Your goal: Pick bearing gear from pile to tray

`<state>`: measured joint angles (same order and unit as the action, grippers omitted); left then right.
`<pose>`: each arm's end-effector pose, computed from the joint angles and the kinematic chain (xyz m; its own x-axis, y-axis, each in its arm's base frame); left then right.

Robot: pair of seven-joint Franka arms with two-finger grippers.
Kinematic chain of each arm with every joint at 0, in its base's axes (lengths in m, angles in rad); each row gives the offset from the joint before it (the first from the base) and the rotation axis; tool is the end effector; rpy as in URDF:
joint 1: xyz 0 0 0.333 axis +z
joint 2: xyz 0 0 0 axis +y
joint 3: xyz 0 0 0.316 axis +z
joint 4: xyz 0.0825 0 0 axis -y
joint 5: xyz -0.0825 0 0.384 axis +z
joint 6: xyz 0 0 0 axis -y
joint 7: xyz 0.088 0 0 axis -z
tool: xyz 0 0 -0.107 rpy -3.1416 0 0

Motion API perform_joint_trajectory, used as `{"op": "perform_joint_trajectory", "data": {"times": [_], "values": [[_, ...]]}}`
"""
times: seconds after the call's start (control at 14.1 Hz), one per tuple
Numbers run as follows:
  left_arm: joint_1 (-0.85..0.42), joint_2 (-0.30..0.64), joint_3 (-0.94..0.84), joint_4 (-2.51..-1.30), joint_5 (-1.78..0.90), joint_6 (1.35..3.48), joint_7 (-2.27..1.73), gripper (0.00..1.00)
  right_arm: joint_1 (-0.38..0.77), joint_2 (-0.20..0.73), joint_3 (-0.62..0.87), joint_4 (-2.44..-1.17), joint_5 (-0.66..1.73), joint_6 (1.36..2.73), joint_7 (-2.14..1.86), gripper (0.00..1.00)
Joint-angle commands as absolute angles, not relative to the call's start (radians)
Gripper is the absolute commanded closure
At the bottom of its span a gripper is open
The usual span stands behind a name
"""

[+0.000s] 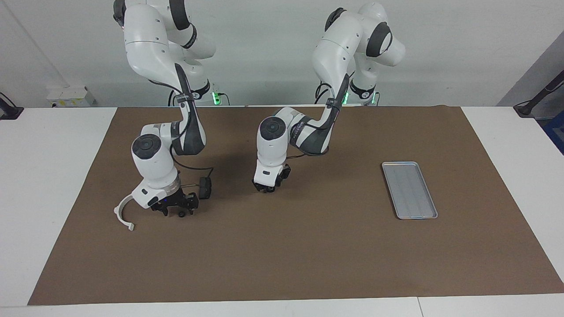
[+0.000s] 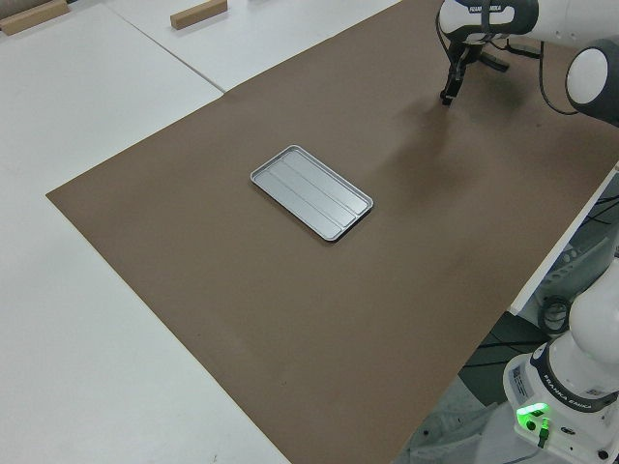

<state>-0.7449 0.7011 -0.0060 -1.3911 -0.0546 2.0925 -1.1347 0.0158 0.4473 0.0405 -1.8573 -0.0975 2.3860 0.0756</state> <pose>0.5317 -0.4987 0.2946 0.9154 0.3999 -0.0466 0.4012 -0.9157 0.0212 0.6471 0.0338 0.2871 0.9954 0.0461 0.0842 0.0421 -0.9979 0.0487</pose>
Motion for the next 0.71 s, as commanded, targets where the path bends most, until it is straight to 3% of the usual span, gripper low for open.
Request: {"op": "perform_joint_trajectory", "data": {"times": [0.0, 0.14, 0.28, 0.43, 0.64], "values": [[-0.772, 0.701, 0.018, -1.404, -0.048, 2.117, -1.160, 0.69, 0.008, 0.446, 0.049, -1.878, -0.078, 2.416, 0.044, 0.15], [-0.772, 0.701, 0.020, -1.399, -0.049, 2.100, -1.161, 0.99, 0.008, 0.446, 0.049, -1.881, -0.078, 2.418, 0.044, 0.15], [-0.772, 0.699, 0.023, -1.388, -0.045, 2.036, -1.170, 1.00, 0.008, 0.445, 0.049, -1.881, -0.078, 2.418, 0.044, 0.26], [-0.769, 0.693, 0.026, -1.370, -0.040, 1.999, -1.210, 1.00, 0.008, 0.446, 0.049, -1.881, -0.078, 2.418, 0.044, 0.48], [-0.727, 0.596, 0.026, -1.399, -0.038, 1.985, -1.209, 1.00, 0.008, 0.446, 0.049, -1.878, -0.078, 2.418, 0.044, 0.92]]}}
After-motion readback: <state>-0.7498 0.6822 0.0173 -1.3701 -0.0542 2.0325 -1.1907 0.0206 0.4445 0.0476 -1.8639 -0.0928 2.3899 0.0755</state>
